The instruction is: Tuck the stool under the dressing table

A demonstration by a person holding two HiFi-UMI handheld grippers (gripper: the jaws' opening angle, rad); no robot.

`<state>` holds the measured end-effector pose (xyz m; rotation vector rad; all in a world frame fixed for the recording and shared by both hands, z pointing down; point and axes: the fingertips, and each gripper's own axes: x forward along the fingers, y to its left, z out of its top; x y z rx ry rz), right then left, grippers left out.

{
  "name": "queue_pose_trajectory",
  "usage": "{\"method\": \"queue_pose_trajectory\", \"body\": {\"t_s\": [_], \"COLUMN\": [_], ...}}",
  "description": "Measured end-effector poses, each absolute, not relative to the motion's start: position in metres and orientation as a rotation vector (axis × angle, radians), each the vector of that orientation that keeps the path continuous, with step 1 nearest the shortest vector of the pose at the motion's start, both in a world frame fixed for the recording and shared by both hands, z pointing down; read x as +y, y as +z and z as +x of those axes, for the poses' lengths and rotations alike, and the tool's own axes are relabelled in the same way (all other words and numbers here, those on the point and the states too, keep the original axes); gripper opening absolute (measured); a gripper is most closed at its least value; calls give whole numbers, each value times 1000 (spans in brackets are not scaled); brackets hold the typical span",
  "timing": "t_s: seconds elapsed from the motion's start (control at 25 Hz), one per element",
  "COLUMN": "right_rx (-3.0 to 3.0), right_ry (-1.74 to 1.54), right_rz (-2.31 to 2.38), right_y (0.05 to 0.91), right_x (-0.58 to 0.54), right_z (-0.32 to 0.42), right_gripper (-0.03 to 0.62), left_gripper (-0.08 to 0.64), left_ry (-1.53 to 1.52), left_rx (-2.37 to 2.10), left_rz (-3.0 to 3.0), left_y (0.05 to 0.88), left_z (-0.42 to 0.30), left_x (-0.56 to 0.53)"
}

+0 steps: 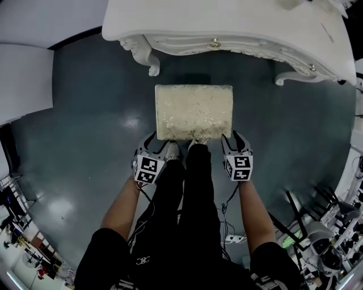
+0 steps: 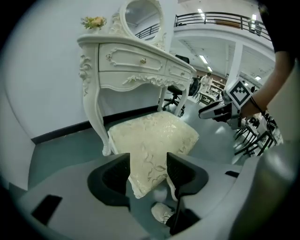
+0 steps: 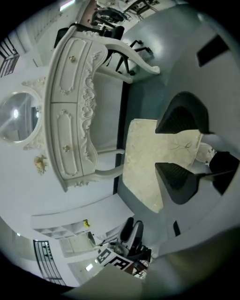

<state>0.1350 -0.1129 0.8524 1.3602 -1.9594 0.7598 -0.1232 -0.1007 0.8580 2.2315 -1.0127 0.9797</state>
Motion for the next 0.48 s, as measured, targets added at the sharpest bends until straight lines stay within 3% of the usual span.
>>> {"method": "queue_pose_trajectory", "body": {"t_s": [0.28, 0.48], "right_rx": [-1852, -1881], "right_ry": [888, 922], "right_rz": [1445, 1454], "right_y": [941, 966], "right_x": [-104, -101], "right_z": [162, 162], "right_gripper": [212, 215], "left_gripper": [242, 244], "left_ry": [1010, 995], "left_rx": [-978, -940], "left_rz": [2203, 2245], "left_y": [945, 962], "left_z": [-121, -119], "left_x": [-92, -102]}}
